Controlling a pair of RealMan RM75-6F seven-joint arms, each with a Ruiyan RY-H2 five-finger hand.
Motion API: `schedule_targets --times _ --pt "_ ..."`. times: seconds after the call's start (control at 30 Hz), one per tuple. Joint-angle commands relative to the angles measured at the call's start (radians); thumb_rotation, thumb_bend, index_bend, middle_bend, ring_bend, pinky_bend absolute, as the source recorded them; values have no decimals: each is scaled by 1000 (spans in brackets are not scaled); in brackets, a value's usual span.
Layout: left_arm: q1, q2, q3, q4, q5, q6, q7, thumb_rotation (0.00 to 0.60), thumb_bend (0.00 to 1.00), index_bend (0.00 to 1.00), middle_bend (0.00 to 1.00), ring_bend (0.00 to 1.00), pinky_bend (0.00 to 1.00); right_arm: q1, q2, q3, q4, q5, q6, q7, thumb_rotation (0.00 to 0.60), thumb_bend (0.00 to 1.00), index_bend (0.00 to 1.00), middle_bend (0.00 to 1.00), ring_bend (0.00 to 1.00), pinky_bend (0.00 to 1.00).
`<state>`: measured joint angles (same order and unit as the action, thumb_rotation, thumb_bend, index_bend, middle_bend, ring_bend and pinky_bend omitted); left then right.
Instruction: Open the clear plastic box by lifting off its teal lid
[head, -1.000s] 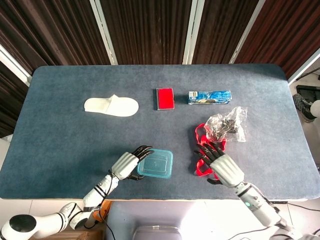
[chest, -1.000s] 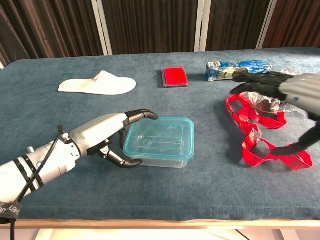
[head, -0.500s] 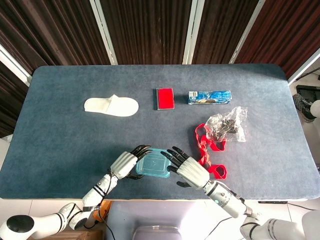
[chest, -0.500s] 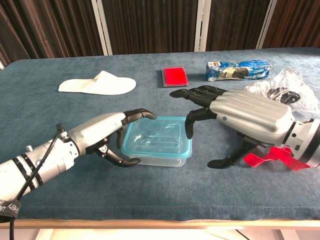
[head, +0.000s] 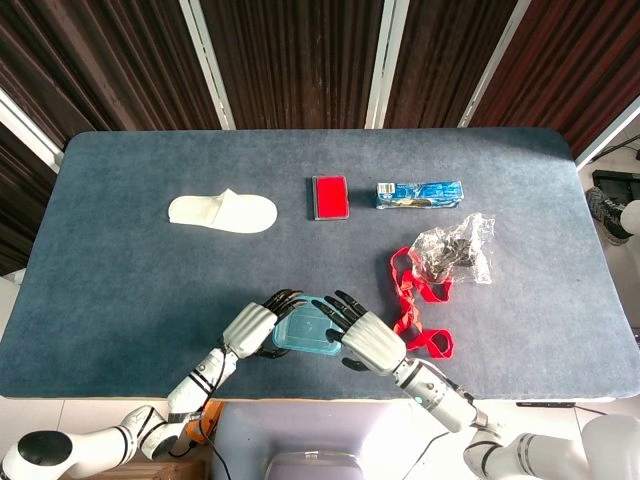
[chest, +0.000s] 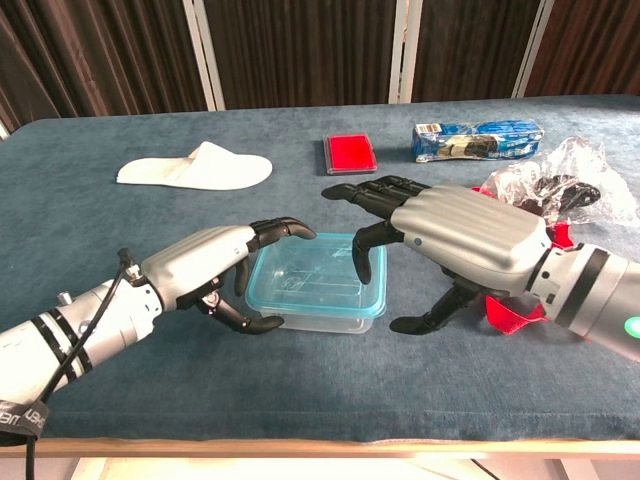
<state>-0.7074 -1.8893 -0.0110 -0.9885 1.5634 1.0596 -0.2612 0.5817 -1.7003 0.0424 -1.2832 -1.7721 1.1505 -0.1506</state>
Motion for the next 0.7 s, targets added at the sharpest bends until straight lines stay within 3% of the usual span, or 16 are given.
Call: schedule_targets --times 0.03,0.7 --pt "0 -1 0 1 -1 -3 1 600 304 144 673 462 584 6 -9 0 7 9 -4 -3 600 305 618 119 0 0" --pt "1 -3 2 8 1 -9 0 600 304 139 682 471 593 40 -56 4 27 72 -24 -32 600 307 653 131 0 0"
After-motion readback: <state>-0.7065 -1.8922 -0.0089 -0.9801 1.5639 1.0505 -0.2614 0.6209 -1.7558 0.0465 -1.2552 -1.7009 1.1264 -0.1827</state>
